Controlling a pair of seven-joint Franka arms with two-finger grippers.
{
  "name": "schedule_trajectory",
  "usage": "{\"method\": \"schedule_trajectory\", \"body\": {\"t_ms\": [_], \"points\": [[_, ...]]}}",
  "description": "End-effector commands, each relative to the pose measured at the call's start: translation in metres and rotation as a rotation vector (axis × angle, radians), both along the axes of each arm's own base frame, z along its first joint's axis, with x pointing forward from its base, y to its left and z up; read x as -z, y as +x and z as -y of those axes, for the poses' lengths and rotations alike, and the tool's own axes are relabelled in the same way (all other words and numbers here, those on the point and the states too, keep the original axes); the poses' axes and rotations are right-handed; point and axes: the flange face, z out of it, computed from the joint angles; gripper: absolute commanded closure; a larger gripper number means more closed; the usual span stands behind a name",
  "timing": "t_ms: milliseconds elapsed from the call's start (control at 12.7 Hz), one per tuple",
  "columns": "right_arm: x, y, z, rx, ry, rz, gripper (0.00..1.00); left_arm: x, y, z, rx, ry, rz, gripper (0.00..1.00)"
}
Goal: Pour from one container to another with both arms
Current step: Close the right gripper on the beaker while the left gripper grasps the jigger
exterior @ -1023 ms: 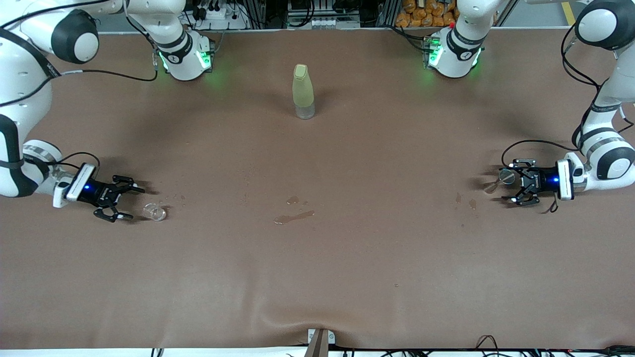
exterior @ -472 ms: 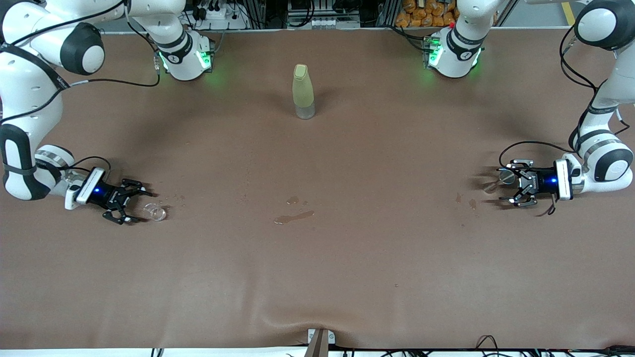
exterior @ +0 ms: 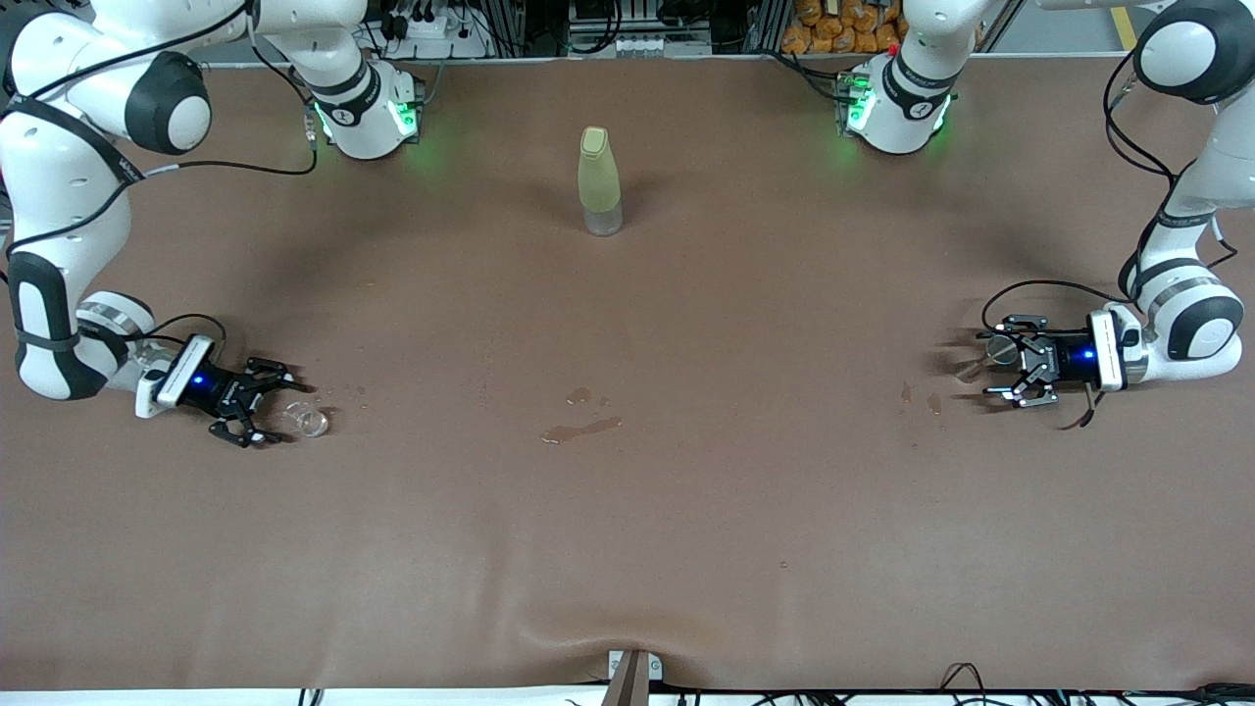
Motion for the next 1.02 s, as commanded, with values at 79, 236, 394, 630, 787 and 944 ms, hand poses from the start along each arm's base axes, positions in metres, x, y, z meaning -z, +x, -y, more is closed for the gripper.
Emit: {"method": "schedule_trajectory", "body": {"t_ms": [79, 236, 394, 630, 787, 944], "points": [[0.019, -0.002, -0.011, -0.012, -0.018, 0.241, 0.00, 0.007, 0.000, 0.002, -0.013, -0.032, 0.016, 0.00], [0.019, 0.003, -0.024, -0.014, -0.005, 0.261, 0.00, 0.009, -0.002, 0.000, -0.018, -0.034, 0.013, 0.00], [0.024, 0.005, -0.034, -0.014, 0.005, 0.266, 0.00, 0.006, 0.000, -0.005, -0.025, -0.029, 0.023, 0.07], [0.029, 0.011, -0.047, -0.005, 0.003, 0.283, 0.00, 0.002, 0.003, -0.005, -0.019, -0.029, 0.030, 0.21], [0.030, 0.012, -0.051, -0.007, -0.005, 0.284, 0.00, -0.001, 0.005, -0.006, -0.018, -0.031, 0.033, 0.39], [0.029, 0.015, -0.056, -0.004, -0.004, 0.291, 0.00, 0.001, 0.004, -0.006, -0.017, -0.035, 0.031, 0.47]]}}
